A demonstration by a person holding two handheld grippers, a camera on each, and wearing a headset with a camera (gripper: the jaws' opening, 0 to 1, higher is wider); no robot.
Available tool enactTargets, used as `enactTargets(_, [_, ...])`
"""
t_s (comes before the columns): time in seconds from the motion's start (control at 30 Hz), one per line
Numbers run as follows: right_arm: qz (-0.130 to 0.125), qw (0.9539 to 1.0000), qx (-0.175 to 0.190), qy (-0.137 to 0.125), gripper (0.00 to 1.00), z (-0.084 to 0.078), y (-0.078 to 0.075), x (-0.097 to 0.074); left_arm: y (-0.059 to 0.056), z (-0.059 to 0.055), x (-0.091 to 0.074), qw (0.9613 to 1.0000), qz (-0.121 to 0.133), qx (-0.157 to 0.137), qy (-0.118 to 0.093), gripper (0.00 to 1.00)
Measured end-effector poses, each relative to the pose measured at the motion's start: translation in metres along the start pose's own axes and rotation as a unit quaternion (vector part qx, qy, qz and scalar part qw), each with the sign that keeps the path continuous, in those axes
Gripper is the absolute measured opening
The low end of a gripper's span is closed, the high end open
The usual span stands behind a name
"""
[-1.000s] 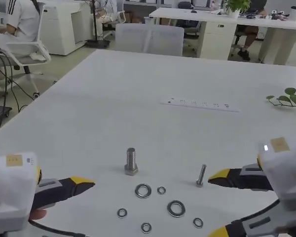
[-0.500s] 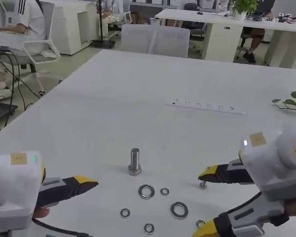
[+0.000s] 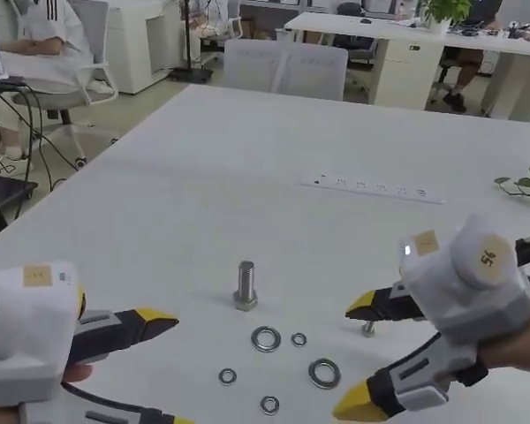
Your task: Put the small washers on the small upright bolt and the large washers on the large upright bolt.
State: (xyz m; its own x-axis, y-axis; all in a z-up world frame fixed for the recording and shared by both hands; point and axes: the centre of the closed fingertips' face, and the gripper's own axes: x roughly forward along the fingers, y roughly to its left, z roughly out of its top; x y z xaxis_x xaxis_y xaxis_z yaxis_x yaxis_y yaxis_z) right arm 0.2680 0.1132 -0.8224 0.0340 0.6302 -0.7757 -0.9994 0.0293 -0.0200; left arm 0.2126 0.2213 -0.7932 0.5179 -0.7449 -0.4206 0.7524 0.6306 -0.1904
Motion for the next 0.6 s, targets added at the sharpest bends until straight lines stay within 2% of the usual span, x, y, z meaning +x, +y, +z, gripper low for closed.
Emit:
enactTargets(0.23, [0.000, 0.9998, -0.009, 0.019, 0.69, -0.003, -0.004, 0.008, 0.000, 0.000, -0.001, 1.0000, 0.001, 0.000, 0.000, 0.91])
enactTargets(0.37, [0.000, 0.9992, -0.013, 0.039, 0.65, -0.009, -0.006, 0.013, 0.000, 0.000, -0.001, 1.0000, 0.001, -0.001, 0.000, 0.90])
enactTargets(0.6, [0.004, 0.9985, -0.014, 0.054, 0.58, -0.013, -0.007, 0.019, 0.001, 0.001, -0.001, 1.0000, 0.004, -0.002, -0.002, 0.90])
